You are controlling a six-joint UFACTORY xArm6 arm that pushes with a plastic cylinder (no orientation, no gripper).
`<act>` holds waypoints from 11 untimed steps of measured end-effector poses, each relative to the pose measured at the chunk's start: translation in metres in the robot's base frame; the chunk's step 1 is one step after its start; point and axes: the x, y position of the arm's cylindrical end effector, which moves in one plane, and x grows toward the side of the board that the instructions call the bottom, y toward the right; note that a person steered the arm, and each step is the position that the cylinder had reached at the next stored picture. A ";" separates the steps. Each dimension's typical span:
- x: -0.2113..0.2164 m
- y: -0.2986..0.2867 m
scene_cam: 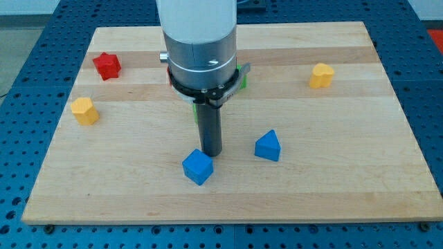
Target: Push the triangle to the top right of the cube
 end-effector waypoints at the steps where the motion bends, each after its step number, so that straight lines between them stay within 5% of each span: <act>1: 0.012 -0.027; 3: -0.008 -0.025; 6: -0.057 0.123; 8: 0.007 0.072; 11: 0.000 0.060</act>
